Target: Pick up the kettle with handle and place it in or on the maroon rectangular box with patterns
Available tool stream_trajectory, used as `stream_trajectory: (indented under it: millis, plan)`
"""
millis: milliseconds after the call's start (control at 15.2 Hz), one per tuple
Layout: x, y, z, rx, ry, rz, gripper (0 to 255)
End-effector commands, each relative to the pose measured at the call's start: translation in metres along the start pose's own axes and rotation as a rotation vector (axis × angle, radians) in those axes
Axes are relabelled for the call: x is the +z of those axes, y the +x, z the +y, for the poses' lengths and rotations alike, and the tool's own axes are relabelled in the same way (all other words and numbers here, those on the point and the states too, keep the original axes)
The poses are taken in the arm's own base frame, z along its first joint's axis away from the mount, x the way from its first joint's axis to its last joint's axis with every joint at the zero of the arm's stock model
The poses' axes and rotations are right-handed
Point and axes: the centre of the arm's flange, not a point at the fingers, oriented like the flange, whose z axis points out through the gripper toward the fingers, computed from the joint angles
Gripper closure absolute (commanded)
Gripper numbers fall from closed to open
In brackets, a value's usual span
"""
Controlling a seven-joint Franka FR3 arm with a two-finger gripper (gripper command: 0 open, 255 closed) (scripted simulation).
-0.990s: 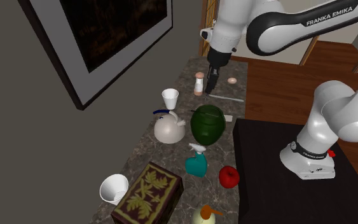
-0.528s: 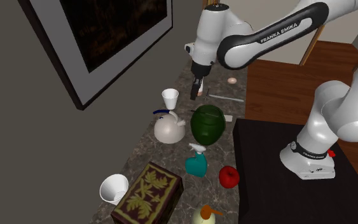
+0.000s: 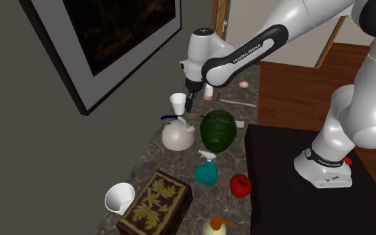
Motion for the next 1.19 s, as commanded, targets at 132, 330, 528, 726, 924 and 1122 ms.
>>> stream_trajectory:
  millis: [132,330,528,726,924,1122]
  plan:
    - [0.045,0.022,0.016,0.019,0.006,-0.007,0]
    - [0.078,0.041,0.027,0.033,0.010,-0.013,0]
    - [0.112,0.059,0.038,0.048,0.014,-0.018,0]
    - [0.123,0.060,0.038,0.048,0.014,-0.018,0]
    - [0.139,0.059,0.038,0.048,0.014,-0.018,0]
    - [0.153,0.059,0.037,0.048,0.014,-0.018,0]
